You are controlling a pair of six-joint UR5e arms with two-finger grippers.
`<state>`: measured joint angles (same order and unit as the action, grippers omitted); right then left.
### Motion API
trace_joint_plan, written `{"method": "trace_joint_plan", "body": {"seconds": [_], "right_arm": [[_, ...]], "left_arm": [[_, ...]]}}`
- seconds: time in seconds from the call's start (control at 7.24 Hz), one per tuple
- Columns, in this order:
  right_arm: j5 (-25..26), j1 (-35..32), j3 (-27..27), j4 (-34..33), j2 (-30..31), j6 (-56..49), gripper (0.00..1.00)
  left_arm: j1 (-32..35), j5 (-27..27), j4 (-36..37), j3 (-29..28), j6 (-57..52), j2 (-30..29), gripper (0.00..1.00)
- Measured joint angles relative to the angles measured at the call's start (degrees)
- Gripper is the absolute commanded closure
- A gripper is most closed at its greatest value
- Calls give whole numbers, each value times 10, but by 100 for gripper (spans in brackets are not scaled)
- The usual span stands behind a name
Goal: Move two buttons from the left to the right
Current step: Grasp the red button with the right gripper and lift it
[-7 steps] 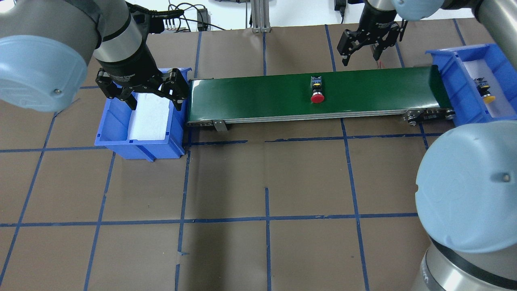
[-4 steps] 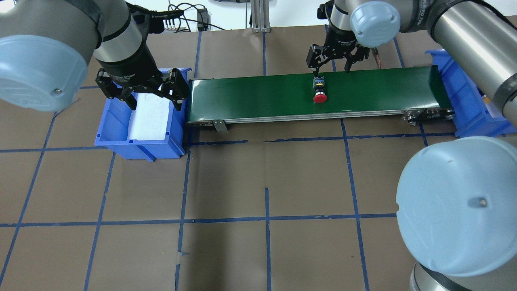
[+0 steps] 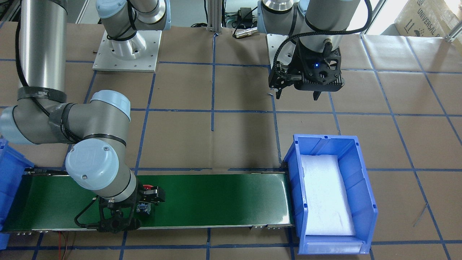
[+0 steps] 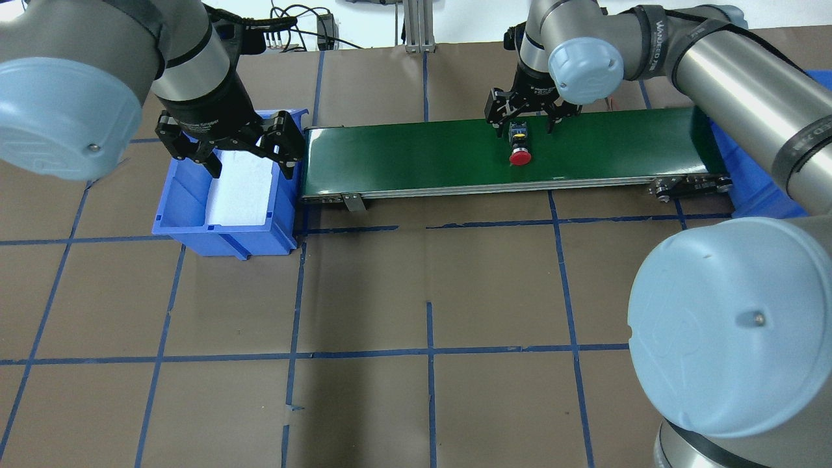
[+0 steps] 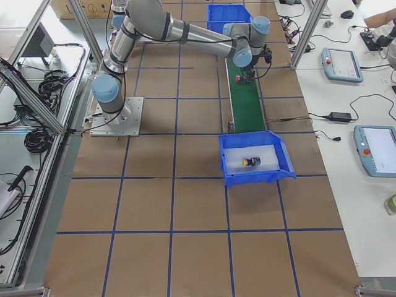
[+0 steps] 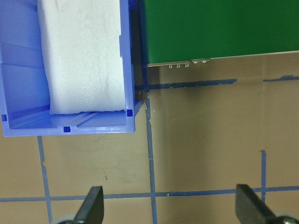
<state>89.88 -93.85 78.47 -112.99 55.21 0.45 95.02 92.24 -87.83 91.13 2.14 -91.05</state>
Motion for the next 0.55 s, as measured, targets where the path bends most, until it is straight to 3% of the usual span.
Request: {"method": "trace_joint_plan", "body": {"seconds": [0.14,0.55], "right_arm": [[9,1,8,-12,-3,1,74],[13,7,-1,-6,1,-1,87]], "left_arm": [[0,0,0,0,0,0,0],[-1,0,-1,0,0,0,0]]}}
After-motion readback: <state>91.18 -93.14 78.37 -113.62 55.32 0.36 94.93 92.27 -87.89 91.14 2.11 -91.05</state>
